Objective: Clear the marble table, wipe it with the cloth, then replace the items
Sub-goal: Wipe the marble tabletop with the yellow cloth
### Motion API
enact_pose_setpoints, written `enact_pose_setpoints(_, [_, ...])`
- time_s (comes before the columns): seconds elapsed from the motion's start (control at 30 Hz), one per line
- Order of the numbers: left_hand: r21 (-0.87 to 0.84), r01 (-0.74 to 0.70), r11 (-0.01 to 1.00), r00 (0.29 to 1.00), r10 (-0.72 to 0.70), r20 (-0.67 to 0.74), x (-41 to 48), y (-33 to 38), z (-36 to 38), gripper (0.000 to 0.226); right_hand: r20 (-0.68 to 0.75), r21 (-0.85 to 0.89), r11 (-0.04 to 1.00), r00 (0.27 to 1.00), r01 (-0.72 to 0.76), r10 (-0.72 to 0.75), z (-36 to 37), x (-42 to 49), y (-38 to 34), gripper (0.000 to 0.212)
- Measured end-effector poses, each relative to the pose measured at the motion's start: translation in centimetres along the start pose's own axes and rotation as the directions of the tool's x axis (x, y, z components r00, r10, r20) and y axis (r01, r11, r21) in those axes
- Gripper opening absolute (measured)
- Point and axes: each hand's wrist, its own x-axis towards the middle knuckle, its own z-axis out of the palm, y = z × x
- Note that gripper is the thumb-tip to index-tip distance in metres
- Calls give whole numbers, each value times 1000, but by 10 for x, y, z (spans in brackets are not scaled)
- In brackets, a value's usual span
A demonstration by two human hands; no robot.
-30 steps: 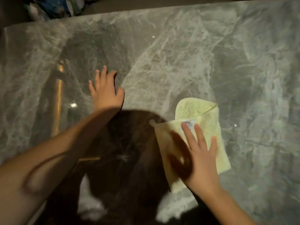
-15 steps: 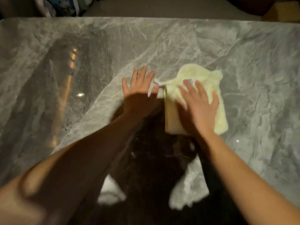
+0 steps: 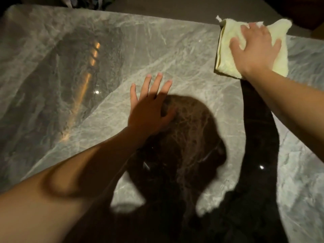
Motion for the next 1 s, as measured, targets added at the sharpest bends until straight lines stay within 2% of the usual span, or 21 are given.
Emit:
enact_pose_setpoints(0.17, [47, 7, 999, 1000, -8, 8, 2, -3, 1, 77, 60, -52, 998, 998, 18, -15, 1, -31, -3, 60])
enact_pose_setpoints(0.37, [-48, 41, 998, 999, -40, 22, -1, -1, 0, 74, 115, -58, 997, 992, 58, -51, 2, -164, -4, 66])
enact_pose_setpoints(0.47, [-75, -67, 995, 997, 70, 37, -8, -1, -4, 73, 90, -48, 999, 996, 12, -8, 1, -255, -10, 60])
enact_pose_setpoints(0.53, [-103, -131, 986, 989, 137, 60, -15, 6, -5, 71, 101, -100, 995, 994, -20, 30, 4, -317, -17, 59])
enact_pose_setpoints(0.67, [-323, 24, 946, 996, 3, 85, -28, 42, -6, 55, 164, -172, 985, 985, -15, 44, 9, -413, -38, 71])
enact_pose_setpoints(0.77, [-364, -37, 931, 993, 74, 89, -36, 68, -1, 51, 187, -181, 983, 980, -41, 75, 10, -435, -40, 66])
enact_pose_setpoints(0.87, [-370, -80, 926, 993, 104, 46, -30, 86, 6, 50, 113, -157, 985, 990, -64, 83, 7, -425, -37, 60])
enact_pose_setpoints(1.0, [-314, -87, 946, 994, 104, 39, -25, 100, 14, 52, 45, -149, 983, 992, -108, 116, 10, -394, -22, 71])
